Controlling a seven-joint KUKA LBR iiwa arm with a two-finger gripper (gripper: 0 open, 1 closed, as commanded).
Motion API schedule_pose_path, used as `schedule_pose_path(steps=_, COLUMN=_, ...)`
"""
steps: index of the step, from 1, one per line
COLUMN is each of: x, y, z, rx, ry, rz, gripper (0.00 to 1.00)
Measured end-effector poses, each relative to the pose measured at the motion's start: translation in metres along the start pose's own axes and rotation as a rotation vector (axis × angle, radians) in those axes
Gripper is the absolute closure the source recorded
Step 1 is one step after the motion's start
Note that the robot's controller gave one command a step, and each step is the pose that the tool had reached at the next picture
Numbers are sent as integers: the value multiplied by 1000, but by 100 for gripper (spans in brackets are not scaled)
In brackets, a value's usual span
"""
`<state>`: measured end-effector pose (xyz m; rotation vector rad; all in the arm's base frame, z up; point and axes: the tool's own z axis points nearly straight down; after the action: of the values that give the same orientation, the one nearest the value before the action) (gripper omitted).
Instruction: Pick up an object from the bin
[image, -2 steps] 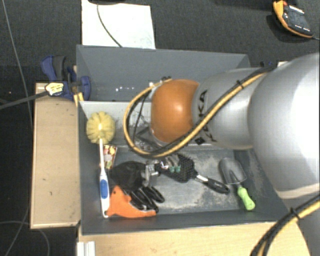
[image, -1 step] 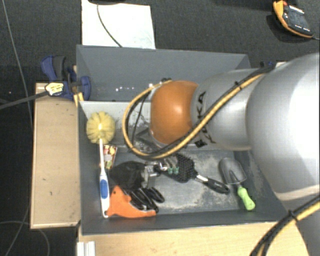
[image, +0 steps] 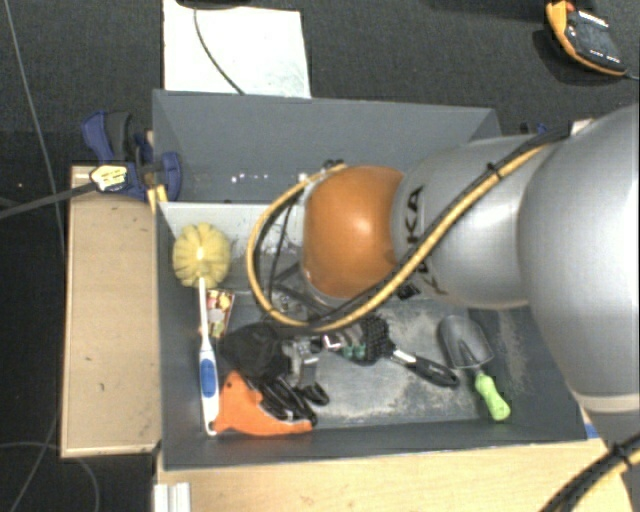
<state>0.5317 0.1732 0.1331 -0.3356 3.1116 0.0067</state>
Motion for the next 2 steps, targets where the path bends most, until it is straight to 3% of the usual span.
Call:
schedule_pose_path(steps=1, x=-16, y=5, z=56, rx=-2, ry=-1, rz=93, gripper=0)
schedule_pose_path(steps=2, x=-19, y=-7, z=45, rx=-1, ry=-7, rz=-158, gripper=0)
